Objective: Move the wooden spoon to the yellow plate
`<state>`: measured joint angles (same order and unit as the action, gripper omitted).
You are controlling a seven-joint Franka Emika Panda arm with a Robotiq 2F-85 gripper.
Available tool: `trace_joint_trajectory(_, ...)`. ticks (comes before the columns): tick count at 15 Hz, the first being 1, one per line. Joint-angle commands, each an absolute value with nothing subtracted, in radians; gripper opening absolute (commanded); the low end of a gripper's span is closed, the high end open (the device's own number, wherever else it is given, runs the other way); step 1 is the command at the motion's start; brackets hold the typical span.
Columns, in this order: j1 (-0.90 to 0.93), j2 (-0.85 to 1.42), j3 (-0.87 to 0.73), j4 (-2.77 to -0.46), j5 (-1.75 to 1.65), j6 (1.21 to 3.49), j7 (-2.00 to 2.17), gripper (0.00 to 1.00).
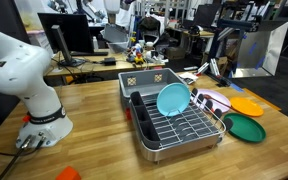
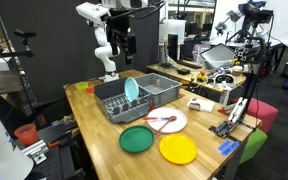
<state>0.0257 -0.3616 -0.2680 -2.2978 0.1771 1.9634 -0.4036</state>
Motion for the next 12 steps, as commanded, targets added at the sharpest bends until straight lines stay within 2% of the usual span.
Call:
trace_joint_trajectory(1,-0.004,-0.358,-0.242,-2.295,0.187,1.959,-0.412,1.00)
trace_joint_trajectory(12,-0.007,-0.169,-0.120,-2.426,-0.077,2.400,-0.285,1.00)
